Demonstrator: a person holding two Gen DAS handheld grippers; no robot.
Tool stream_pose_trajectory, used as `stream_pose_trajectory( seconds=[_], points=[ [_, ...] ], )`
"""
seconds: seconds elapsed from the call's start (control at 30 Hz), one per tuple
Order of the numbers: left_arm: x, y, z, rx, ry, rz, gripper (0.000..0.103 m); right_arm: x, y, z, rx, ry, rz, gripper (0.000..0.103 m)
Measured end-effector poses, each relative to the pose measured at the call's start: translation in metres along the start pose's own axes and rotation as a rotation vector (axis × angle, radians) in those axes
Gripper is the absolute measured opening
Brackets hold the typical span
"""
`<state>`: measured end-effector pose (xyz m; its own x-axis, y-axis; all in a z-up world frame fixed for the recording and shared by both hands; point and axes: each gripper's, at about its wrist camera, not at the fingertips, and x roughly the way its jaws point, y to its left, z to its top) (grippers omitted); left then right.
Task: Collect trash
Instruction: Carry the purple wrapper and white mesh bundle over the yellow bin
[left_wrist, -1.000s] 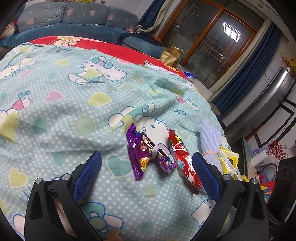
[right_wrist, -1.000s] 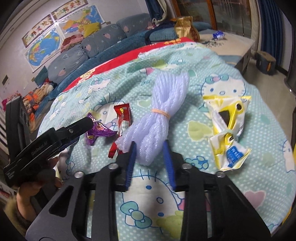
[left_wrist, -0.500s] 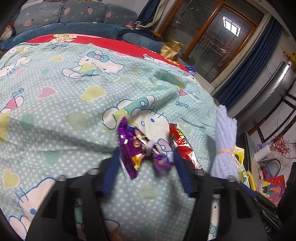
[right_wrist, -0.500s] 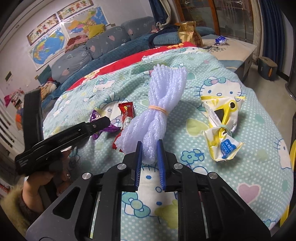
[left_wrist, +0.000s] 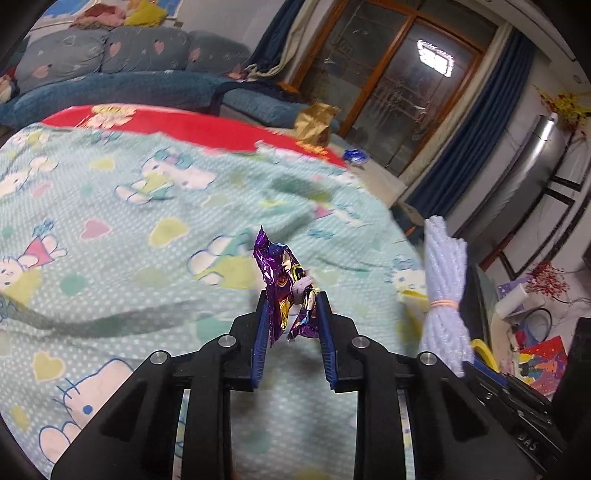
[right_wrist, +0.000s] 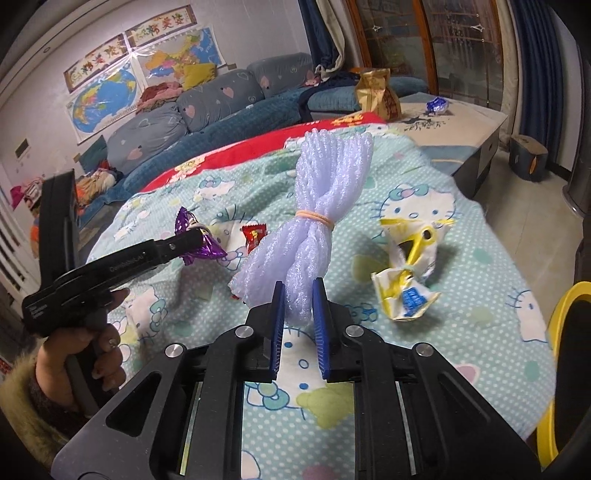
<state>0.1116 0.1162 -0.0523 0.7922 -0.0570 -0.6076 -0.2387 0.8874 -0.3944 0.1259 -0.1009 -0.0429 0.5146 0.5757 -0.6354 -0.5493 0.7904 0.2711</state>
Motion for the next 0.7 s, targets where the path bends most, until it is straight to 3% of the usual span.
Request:
stream_pose_trajectory(
  seconds=[0.7],
  points=[
    [-0.008,-0.094,-0.007,0.186,-0.006,-0.170,0.024,-0.053,-0.052,-0.007,0.041,-0.068,-0.135,0.011]
  ],
)
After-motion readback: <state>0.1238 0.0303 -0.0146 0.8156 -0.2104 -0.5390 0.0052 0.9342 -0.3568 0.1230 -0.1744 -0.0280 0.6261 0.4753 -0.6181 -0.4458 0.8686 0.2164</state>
